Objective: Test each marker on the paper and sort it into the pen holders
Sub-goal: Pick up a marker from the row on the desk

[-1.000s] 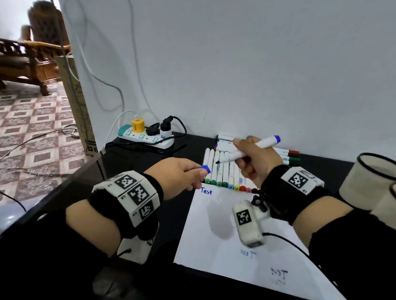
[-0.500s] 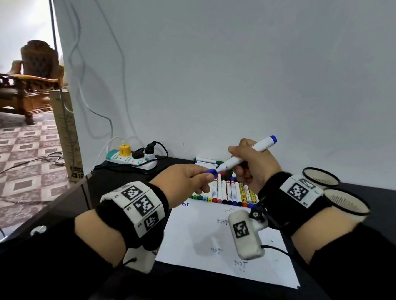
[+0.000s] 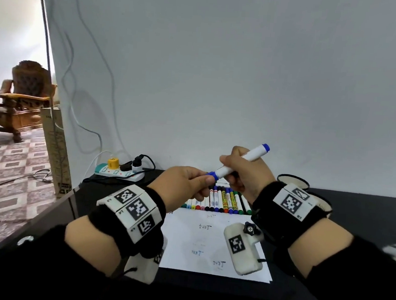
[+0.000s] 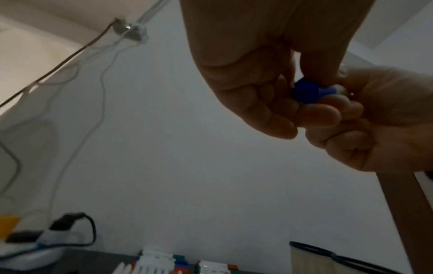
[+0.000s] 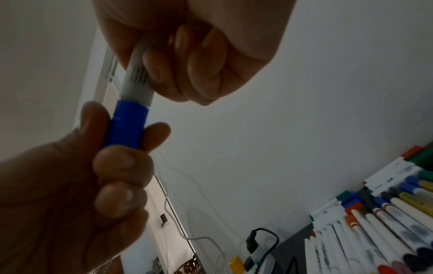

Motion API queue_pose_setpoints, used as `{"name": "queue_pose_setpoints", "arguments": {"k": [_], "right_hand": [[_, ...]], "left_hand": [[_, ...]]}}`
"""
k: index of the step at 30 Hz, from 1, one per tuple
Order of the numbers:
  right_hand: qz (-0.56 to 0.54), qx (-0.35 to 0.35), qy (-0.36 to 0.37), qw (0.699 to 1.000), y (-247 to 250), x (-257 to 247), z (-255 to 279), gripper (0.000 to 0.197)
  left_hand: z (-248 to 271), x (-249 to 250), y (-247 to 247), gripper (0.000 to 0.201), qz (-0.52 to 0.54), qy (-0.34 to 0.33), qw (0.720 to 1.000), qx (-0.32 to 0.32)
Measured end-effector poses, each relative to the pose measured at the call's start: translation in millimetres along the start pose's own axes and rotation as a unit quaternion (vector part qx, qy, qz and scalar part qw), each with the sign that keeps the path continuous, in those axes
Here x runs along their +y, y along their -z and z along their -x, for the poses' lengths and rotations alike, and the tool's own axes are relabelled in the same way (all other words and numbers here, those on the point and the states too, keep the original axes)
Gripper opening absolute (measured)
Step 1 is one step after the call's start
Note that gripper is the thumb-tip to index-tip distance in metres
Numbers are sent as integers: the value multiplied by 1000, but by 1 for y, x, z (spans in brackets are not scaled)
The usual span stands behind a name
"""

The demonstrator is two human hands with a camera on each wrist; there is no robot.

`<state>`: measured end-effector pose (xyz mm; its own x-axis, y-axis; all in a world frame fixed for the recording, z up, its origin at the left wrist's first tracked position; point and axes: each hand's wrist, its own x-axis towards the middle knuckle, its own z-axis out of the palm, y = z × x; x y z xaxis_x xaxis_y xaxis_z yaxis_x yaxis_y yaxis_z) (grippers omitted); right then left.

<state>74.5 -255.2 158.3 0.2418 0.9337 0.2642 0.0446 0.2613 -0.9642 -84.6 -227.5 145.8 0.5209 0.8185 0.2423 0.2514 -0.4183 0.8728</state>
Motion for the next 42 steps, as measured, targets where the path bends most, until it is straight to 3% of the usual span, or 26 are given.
{"name": "queue_pose_setpoints", "arguments": {"k": [4,9,14,17,21,23,25,28,31,34,36,39,42], "right_hand": [[-51,15,-27,998,0,3,0,52],[-96,30,-45,994,2,4,-4,51],[-93,22,-67,993,2,6,-9,48],[-52,14,-66,996,3,8,-13,37],[-65,121,-40,990,11,12,-29,25],[41,153,-17,987,16,13,-35,27],[261,104,28,959,18,17,-37,27],[504,-6,93,859,16,24,-42,26],[594,-45,100,797,21,37,-51,25],[643,-51,74,761,34,47,-62,23],[636,-17,30,771,46,50,-69,20],[552,89,-48,828,77,53,-85,12],[442,178,-101,874,107,52,-96,19]], "left_hand": [[-5,5,-8,15,25,13,1000,-5],[-12,12,-11,21,-39,-6,999,16],[-19,9,-11,20,-68,1,998,16],[-27,3,-6,23,-58,21,998,17],[-46,0,1,34,-79,67,994,20],[-55,-3,1,37,-119,89,989,8],[-65,-7,-2,39,-150,100,984,-12],[-78,-10,-11,42,-196,98,975,-37],[-89,-15,-21,43,-211,96,971,-52],[-98,-27,-36,41,-229,81,966,-86],[-100,-41,-52,49,-310,60,940,-126],[-102,-69,-82,68,-424,48,878,-215],[-107,-91,-110,76,-511,29,811,-282]]}}
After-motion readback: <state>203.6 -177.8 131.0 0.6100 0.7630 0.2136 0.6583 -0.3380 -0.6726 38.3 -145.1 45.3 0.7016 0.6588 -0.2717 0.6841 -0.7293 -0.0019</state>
